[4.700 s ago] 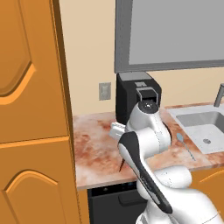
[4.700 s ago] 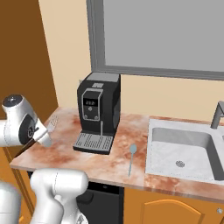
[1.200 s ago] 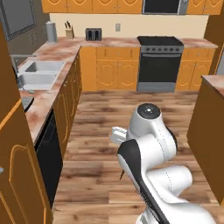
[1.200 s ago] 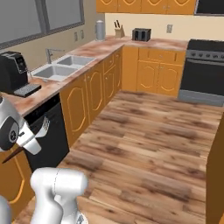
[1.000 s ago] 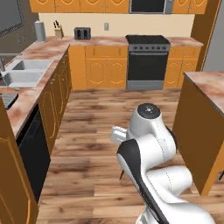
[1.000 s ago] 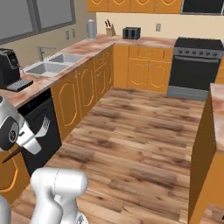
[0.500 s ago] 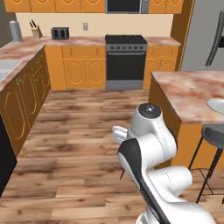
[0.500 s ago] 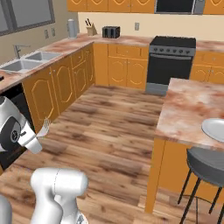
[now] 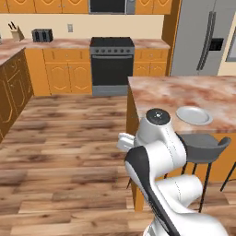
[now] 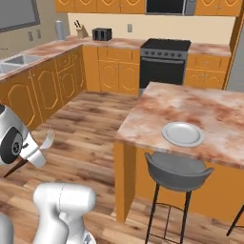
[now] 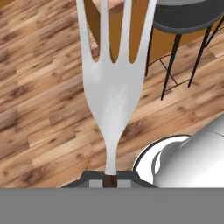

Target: Take the fork and place it on the left side of the plate. Then take the spoon and place it on the right side of the plate. Make sure they're directly next to the plate.

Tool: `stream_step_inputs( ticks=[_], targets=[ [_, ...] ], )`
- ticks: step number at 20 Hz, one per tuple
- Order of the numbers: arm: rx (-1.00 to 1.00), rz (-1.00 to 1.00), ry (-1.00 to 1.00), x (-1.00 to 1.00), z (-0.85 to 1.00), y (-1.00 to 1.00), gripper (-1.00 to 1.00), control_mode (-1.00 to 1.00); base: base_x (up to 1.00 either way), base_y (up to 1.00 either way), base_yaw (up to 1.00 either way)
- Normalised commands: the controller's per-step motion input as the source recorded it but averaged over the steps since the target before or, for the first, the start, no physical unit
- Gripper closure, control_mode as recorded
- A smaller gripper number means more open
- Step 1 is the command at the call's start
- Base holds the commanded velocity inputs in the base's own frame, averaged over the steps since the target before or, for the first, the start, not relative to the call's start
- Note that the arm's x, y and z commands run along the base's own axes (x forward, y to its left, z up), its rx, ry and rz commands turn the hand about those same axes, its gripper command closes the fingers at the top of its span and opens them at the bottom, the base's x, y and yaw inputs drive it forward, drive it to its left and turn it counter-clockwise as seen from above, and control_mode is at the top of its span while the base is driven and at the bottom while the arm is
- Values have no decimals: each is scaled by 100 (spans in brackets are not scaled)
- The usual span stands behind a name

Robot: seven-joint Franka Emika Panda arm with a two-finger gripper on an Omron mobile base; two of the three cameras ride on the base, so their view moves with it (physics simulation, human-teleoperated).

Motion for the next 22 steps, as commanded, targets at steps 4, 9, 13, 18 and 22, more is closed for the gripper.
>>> stream_step_inputs(
  ticks=[4,9,13,18,22],
  targets=[
    [0,0,0,0,0,0,100,100,61,-81,0],
    [0,0,0,0,0,0,100,100,78,-44,-8],
    [0,0,0,0,0,0,100,100,73,-26,-23],
    [0,0,0,0,0,0,100,100,57,-20,-37],
    [0,0,0,0,0,0,100,100,62,-30,-34]
  ],
)
